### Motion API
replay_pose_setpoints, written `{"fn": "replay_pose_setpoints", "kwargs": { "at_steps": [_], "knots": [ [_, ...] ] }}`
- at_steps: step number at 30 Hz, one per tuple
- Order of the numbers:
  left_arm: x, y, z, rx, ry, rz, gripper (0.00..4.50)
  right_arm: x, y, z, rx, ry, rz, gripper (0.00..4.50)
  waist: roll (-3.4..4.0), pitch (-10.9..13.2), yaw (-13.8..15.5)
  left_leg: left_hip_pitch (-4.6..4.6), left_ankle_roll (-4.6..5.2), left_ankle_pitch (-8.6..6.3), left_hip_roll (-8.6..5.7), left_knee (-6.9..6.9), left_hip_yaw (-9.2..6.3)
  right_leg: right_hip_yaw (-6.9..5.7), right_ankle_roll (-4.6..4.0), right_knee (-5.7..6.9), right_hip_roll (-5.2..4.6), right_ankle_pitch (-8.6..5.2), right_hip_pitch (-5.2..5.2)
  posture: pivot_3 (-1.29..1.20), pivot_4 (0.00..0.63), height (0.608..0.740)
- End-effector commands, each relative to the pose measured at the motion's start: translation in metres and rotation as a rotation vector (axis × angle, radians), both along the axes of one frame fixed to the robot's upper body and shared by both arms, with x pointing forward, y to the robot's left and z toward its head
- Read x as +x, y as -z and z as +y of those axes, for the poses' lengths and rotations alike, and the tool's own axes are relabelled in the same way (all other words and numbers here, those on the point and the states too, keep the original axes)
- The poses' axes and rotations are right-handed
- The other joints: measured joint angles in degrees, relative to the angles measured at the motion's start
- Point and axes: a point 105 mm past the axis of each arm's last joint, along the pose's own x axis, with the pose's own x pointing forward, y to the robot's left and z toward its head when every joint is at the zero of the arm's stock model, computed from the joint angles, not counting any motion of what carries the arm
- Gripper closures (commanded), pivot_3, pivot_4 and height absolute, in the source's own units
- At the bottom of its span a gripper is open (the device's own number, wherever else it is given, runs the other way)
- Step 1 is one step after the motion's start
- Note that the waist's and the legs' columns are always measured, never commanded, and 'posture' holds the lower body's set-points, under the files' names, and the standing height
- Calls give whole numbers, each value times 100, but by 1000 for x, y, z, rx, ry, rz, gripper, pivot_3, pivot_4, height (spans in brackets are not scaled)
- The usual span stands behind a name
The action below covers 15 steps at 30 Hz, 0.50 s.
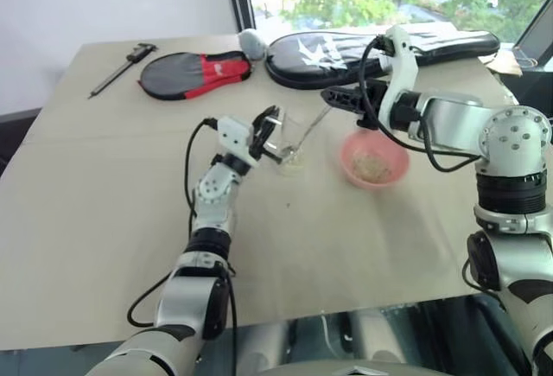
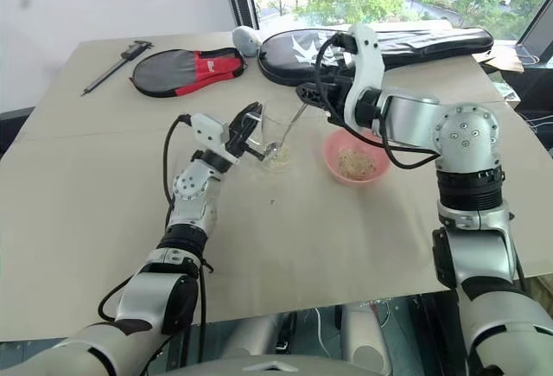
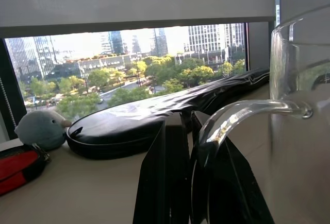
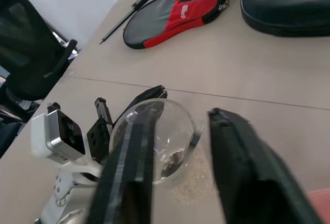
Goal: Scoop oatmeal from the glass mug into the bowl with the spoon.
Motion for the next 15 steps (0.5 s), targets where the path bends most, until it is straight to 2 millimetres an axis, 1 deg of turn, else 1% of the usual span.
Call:
{"fn": "replay_pose_setpoints", "kwargs": {
  "at_steps": [1,2,4,9,15],
  "knots": [
    [-2,-2,7,0,-39,-36,4500,1,-24,-2,55,9,-88,1156,0,0,-5,0,0,0,0,0,0,0,0,0,0,0,0,0,150,740],
    [-2,-1,8,-1,-45,-36,4500,2,-25,-4,63,14,-93,670,0,0,-5,0,0,0,0,0,0,0,0,1,0,0,-1,0,150,740],
    [-1,0,10,-2,-58,-37,4500,3,-26,-4,75,17,-100,670,0,0,-2,1,0,0,0,0,0,0,0,3,0,0,-1,0,150,740],
    [-1,8,8,20,-76,-27,4500,3,-27,-3,89,18,-109,670,2,-1,-8,3,-1,0,0,0,-1,0,0,6,0,0,-1,0,150,740],
    [-4,15,8,30,-61,-18,4500,2,-27,-3,103,20,-114,670,3,-2,-6,5,0,0,-1,0,0,2,0,12,0,0,-1,0,150,740]
  ]
}}
